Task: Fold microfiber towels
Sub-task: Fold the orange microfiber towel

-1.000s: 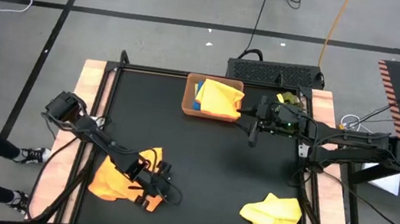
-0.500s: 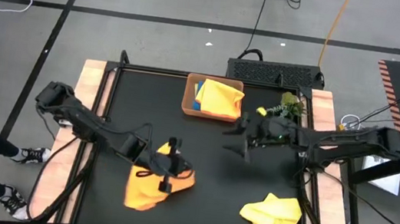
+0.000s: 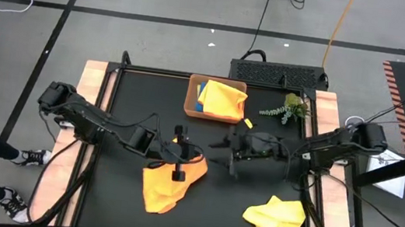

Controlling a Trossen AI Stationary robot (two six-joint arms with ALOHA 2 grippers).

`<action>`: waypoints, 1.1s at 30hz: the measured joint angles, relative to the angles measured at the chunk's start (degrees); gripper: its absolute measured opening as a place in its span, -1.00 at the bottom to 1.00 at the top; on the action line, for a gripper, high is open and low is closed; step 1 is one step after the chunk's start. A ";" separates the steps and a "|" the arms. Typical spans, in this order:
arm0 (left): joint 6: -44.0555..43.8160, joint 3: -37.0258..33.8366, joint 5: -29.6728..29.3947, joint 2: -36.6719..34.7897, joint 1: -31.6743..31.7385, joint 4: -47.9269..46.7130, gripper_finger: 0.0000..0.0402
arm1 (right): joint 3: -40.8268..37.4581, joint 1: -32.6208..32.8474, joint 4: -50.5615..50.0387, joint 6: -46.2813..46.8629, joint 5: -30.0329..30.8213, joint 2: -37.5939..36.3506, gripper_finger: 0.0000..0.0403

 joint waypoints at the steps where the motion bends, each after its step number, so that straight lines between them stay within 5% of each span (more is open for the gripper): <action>1: 0.00 0.00 0.00 0.00 0.04 -0.02 -1.00 | 0.00 -0.16 1.29 0.02 -0.18 0.70 0.16; 14: 0.55 0.02 0.02 0.00 0.14 1.63 -1.00 | 5.65 -0.25 3.94 0.81 -4.47 7.47 0.00; 18: 0.61 0.02 0.04 0.00 0.14 1.72 -1.00 | 5.97 -0.38 4.06 0.48 -4.45 7.47 -0.21; 25: 0.36 0.02 0.26 -0.02 0.14 1.69 -1.00 | 5.97 -0.38 3.86 -1.44 -4.45 7.47 -0.87; 33: -4.10 0.02 3.49 -0.10 0.48 1.67 -0.77 | 5.96 -0.33 3.72 -1.71 -4.69 7.47 -0.89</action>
